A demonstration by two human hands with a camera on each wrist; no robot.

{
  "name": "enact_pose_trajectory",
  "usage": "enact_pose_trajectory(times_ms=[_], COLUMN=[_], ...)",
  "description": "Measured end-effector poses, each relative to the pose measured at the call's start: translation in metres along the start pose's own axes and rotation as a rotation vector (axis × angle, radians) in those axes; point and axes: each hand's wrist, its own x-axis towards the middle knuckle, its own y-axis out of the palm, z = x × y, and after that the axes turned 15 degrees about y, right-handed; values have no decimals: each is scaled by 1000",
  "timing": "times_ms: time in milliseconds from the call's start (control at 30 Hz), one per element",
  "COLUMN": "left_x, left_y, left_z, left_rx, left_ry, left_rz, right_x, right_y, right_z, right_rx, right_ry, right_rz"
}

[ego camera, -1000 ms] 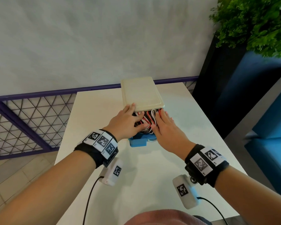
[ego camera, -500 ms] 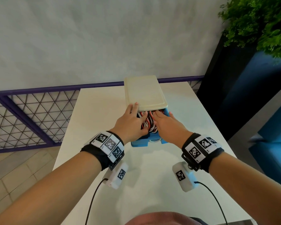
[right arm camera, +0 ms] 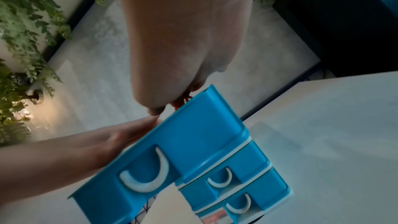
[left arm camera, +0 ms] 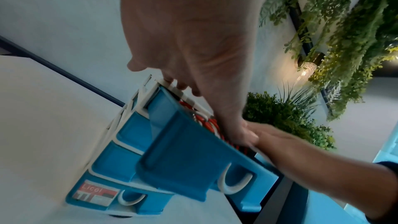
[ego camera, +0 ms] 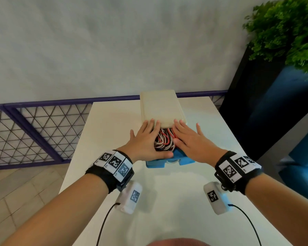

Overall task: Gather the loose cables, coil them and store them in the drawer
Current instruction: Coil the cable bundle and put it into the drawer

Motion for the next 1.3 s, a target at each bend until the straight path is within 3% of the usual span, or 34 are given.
enact_pose_trajectory(times_ms=[100, 367, 733, 933, 1133, 1300], left_x=[4, 6, 5, 8, 14, 14], left_y=[-2, -1, -1, 0, -3, -8], left_z=[-3, 0, 1, 5, 10, 12], left_rx=[-24, 45, 153, 207, 260, 139], left_ry=[-27, -3, 6, 14, 50, 91], left_rz=[140, 199, -8, -234, -309, -318], right_x=[7, 11, 18, 16, 19, 21], right_y=[0, 7, 6, -3, -1, 0], right_z=[-2, -6, -6, 1, -3, -4], right_rx=[-105, -172, -235, -128, -56, 124], right_ry=[-63, -136, -139, -105, -147, -114], right_rz=[49, 25, 21, -13, -57, -155])
